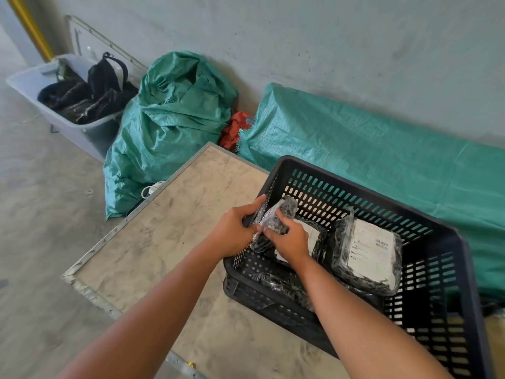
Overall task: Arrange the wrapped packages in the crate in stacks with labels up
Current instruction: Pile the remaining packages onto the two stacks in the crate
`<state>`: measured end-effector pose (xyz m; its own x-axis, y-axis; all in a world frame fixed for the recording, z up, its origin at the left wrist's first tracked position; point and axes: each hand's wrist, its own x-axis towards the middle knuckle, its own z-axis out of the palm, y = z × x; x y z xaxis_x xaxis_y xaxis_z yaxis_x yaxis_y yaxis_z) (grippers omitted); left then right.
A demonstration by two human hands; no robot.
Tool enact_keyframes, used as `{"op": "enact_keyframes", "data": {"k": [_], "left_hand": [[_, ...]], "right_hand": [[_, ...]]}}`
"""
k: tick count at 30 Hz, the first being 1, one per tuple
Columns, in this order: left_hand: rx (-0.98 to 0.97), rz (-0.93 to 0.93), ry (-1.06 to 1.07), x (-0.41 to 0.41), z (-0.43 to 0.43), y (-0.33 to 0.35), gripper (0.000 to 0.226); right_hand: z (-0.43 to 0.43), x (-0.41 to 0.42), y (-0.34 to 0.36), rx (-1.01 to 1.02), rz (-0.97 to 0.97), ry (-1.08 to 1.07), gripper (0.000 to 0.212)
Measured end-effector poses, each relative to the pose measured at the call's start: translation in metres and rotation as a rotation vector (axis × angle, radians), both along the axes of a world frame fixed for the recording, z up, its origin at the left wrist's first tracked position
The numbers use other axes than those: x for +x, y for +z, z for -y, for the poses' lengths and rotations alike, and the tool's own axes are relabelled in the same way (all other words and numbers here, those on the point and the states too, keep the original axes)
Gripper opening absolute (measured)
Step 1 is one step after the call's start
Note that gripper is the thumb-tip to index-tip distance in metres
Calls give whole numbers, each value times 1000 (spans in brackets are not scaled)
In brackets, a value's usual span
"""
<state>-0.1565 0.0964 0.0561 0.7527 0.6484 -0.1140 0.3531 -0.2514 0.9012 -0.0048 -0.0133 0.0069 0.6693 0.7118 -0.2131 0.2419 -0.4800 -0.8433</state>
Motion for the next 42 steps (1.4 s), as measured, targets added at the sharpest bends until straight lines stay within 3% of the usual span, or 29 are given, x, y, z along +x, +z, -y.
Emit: {"op": "enact_keyframes", "data": {"k": [5, 10, 20, 23, 27, 29, 31, 33, 37, 39, 42], "left_hand": [[7, -27, 0, -1, 3, 7, 69], [9, -52, -7, -2, 5, 15, 72], [-49, 36, 168, -6, 18, 17, 68], [50, -10, 178, -5, 20, 19, 62], [383, -227, 45, 0, 22, 29, 62], [486, -105, 8, 8, 30, 43, 50], [291, 171, -55, 18, 40, 66, 36], [-20, 320, -160, 27, 48, 89, 31], [-522, 268, -448, 38, 44, 108, 45], [-582, 233, -510, 45, 40, 107, 55], [-654, 279, -441, 55, 36, 96, 53]], "right_hand": [[32, 19, 19, 67, -141, -131, 60], [92, 23, 46, 114, -64, 13, 53], [150, 31, 88, 435, -178, -238, 45], [159, 36, 108, 447, -165, -159, 45], [162, 45, 131, 386, -78, -13, 45], [162, 46, 140, 364, -84, 14, 44], [161, 48, 149, 346, -111, 36, 44], [162, 51, 158, 329, -148, 50, 45], [164, 61, 170, 367, -211, 2, 48], [163, 68, 172, 391, -238, -30, 50], [156, 78, 165, 426, -190, -122, 40]]}}
